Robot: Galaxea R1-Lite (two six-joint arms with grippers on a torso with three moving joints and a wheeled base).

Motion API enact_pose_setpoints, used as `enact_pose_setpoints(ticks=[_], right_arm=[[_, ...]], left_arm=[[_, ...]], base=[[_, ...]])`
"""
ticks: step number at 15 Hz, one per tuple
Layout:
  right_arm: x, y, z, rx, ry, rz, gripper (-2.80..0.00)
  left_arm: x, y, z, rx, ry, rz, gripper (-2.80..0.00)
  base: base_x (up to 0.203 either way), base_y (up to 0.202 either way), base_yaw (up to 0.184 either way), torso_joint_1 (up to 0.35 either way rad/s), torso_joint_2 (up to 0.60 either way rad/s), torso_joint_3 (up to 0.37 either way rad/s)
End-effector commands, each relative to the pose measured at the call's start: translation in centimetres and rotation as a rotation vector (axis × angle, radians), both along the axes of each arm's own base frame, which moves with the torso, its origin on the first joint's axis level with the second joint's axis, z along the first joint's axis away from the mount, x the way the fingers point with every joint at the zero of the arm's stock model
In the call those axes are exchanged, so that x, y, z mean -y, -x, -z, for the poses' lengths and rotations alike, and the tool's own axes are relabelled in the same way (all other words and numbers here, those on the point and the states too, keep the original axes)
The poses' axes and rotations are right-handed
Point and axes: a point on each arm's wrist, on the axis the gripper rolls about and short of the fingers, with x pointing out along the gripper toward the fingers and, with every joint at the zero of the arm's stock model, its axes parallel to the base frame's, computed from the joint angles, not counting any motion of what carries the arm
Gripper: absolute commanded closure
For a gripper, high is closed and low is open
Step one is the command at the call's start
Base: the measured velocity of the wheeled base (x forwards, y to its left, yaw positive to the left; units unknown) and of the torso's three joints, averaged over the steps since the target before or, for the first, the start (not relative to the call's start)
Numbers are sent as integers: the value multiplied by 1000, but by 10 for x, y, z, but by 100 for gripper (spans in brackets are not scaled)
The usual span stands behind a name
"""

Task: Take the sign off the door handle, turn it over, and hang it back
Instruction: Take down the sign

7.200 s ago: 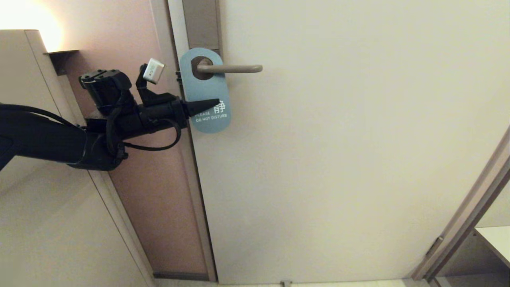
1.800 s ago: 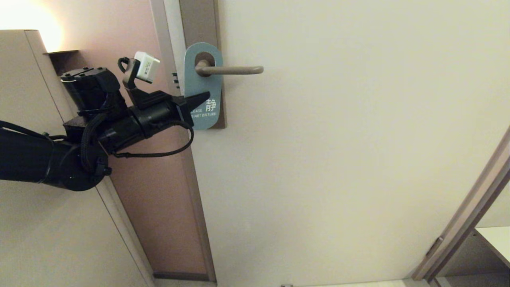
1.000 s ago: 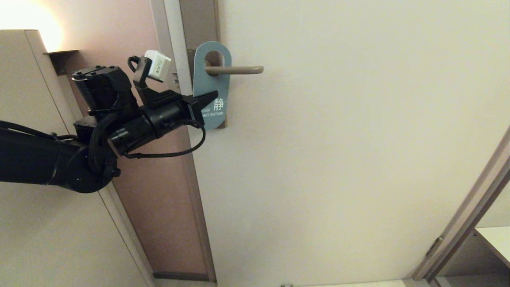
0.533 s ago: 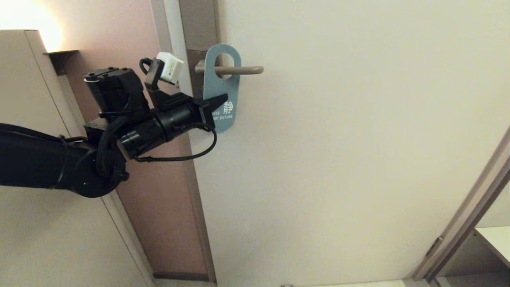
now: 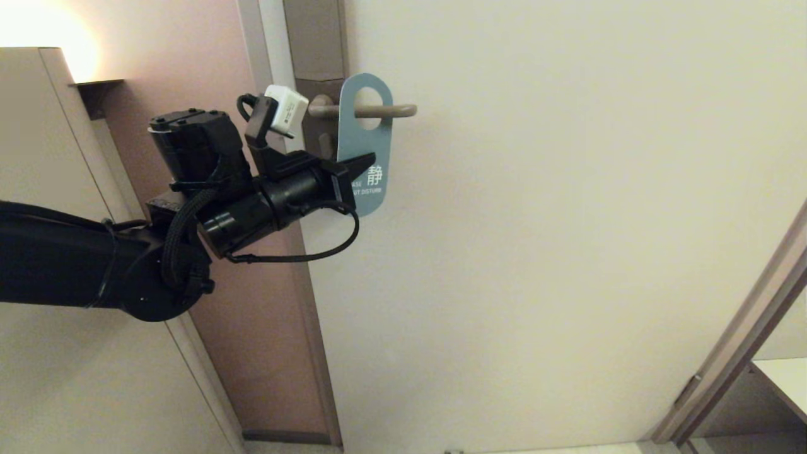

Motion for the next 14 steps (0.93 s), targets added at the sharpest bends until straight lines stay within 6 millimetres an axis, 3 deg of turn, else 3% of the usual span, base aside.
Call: enact_pose_setpoints(ticks=[1,7,14], right_arm=[[0,0,0,-2,1,-2,0],[0,0,0,-2,1,-1,0],[0,0,0,-2,1,-2,0]], left_arm=[[1,0,0,-2,0,2,0],[5,-6,11,-33,-14,-14,0],[13,-23,5,-12,-2,-35,0]], base=[[0,0,0,0,0,0],[0,0,0,0,0,0],[0,0,0,0,0,0]])
